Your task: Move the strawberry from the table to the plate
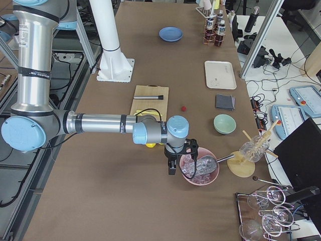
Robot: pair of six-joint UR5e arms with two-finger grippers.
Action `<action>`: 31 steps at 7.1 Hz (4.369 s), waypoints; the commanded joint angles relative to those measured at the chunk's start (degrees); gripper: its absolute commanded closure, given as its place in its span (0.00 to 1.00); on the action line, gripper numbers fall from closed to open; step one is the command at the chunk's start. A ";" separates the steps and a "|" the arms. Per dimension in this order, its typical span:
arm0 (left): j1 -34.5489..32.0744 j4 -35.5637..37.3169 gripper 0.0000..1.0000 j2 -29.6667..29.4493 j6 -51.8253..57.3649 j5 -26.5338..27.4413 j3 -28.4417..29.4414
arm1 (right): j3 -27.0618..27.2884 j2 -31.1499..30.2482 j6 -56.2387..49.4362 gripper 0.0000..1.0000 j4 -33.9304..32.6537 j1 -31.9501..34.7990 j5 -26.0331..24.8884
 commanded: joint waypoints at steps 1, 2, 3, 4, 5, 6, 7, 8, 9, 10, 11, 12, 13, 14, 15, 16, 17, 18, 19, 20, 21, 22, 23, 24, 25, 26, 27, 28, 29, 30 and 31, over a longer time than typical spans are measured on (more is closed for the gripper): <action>0.07 -0.08 0.02 0.00 0.05 0.00 0.09 | 0.00 0.00 0.00 0.00 -0.04 -0.04 0.00; 0.07 -0.08 0.02 0.00 0.05 0.00 0.09 | 0.00 0.00 0.00 0.00 0.04 -0.04 0.00; 0.07 -0.08 0.02 0.00 0.05 0.00 0.00 | 0.00 0.00 0.00 0.00 0.05 -0.04 0.00; 0.07 -0.17 0.02 -0.09 0.05 -0.09 -0.18 | 0.00 0.00 0.00 0.00 0.05 -0.04 0.00; 0.07 -0.17 0.02 -0.17 0.13 0.00 -0.61 | 0.00 0.00 0.00 0.00 0.05 -0.04 -0.09; 0.07 -0.17 0.02 -0.44 0.05 0.00 -0.62 | 0.00 0.00 0.00 0.00 0.05 -0.04 -0.09; 0.07 -0.17 0.02 -0.53 -0.04 0.09 -0.53 | 0.00 0.00 -0.09 0.00 0.05 -0.04 -0.09; 0.15 -0.08 0.02 -0.88 -0.13 0.00 -0.44 | 0.00 0.09 -0.09 0.00 0.05 -0.04 -0.17; 0.15 -0.08 0.02 -0.88 -0.30 0.00 -0.70 | 0.00 0.09 -0.09 0.00 0.05 -0.04 -0.18; 0.15 -0.17 0.02 -1.14 -0.30 0.00 -0.97 | 0.00 0.09 -0.09 0.00 0.05 -0.04 -0.18; 0.15 -0.43 0.02 -1.49 -0.30 0.17 -1.84 | -0.09 0.09 -0.09 0.00 -0.04 -0.04 -0.18; 0.07 -2.87 0.02 -2.02 0.04 0.09 -0.28 | -0.26 0.17 0.00 0.00 -0.04 -0.04 -0.26; 0.07 -7.25 0.02 -1.59 -0.13 0.00 0.34 | -0.27 0.09 0.09 0.00 -0.04 -0.04 -0.18; 0.07 -8.33 0.02 -1.50 0.13 0.00 0.26 | -0.27 0.17 0.09 0.00 -0.04 -0.04 -0.18; -0.02 -11.22 0.02 -1.06 0.13 0.00 -0.26 | 0.00 0.87 0.18 0.00 -0.04 -0.04 -0.18; 0.07 -14.99 0.02 -0.97 -0.30 0.00 0.43 | 0.78 2.71 0.18 0.00 0.04 -0.04 -0.09; 0.07 -15.37 0.02 -1.66 -0.39 -0.09 -0.17 | 0.96 4.38 0.61 0.00 2.13 -0.04 -0.26; 1.37 -16.51 0.02 -3.58 -0.31 -0.09 -1.57 | 0.88 5.00 0.70 0.00 7.46 -0.04 -0.70; 3.56 -17.74 0.02 -3.86 -0.83 -0.09 -1.24 | 0.96 5.18 3.14 0.00 11.87 -0.47 -0.79; 4.28 -18.10 0.01 -3.61 -7.79 -1.05 -1.32 | 1.14 5.88 7.95 0.00 13.48 -2.91 -0.88; 7.42 -20.45 0.00 -3.17 -11.95 -1.32 -1.06 | 1.40 6.93 11.65 0.00 13.41 -5.81 -3.05; 10.93 -23.17 0.00 -3.08 -18.43 -1.23 -0.27 | 1.40 7.29 15.52 0.00 13.67 -8.62 -4.99; 15.23 -30.33 0.00 -2.38 -25.63 -0.97 2.17 | 1.84 7.47 18.60 0.00 13.76 -9.78 -5.62; 17.79 -41.63 0.01 -2.37 -31.10 -0.97 8.72 | 2.11 7.21 19.76 0.00 13.67 -10.14 -5.36; 20.87 -52.01 0.01 -2.37 -37.77 -1.05 13.31 | 2.19 6.95 19.51 0.00 13.76 -10.15 -5.27; 24.90 -59.07 0.01 -1.42 -46.53 -0.88 14.05 | 1.85 6.51 19.34 0.00 16.54 -10.41 -5.36; 27.90 -65.06 0.01 -1.15 -52.97 -0.62 14.84 | 1.67 4.94 19.42 0.00 19.70 -10.50 -5.27; 29.67 -67.91 0.02 -1.14 -56.26 -0.36 15.98 | 1.49 4.66 19.25 0.00 20.34 -10.58 -5.19; 31.77 -69.59 0.02 -1.23 -58.81 1.65 15.99 | 1.58 4.66 19.16 0.00 20.44 -10.67 -5.19; 34.67 -72.21 0.02 -1.23 -62.32 3.76 15.99 | 1.58 4.74 19.16 0.00 20.44 -10.76 -5.10; 36.96 -74.94 0.05 -1.14 -64.70 6.13 16.26 | 1.49 4.75 19.25 0.00 20.44 -10.76 -5.18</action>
